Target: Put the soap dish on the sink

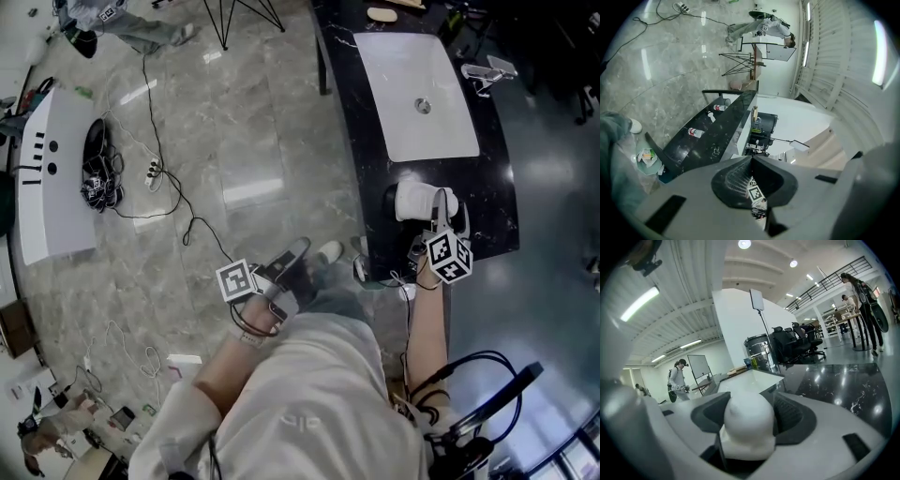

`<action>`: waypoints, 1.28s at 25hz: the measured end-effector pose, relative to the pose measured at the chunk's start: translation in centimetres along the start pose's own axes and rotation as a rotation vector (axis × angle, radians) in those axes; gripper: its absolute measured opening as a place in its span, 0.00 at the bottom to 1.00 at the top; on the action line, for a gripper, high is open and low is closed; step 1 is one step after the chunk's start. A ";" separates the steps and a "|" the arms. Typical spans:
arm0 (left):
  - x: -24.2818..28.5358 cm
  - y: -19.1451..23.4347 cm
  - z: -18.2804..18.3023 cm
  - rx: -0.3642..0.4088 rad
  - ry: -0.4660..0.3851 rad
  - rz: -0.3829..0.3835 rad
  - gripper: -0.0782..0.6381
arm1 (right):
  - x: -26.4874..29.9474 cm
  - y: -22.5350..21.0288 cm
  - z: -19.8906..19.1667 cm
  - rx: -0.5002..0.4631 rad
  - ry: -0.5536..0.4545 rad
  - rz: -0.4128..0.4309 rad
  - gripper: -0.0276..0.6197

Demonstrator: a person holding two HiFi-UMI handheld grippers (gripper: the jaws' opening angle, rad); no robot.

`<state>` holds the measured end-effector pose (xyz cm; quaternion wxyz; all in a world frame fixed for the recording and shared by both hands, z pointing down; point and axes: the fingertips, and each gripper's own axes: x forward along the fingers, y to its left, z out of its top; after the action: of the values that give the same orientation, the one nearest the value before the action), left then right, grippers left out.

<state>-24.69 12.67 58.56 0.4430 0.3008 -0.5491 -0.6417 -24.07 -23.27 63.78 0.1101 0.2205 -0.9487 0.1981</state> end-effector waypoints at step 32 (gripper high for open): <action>1.1 -1.3 -4.0 0.032 0.152 -0.004 0.12 | -8.9 2.4 8.5 0.019 -0.200 0.099 0.56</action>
<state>-21.97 9.89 56.50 0.4774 0.3566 -0.5234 -0.6091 -18.41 -21.54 52.73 0.0029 0.1930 -0.9628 0.1893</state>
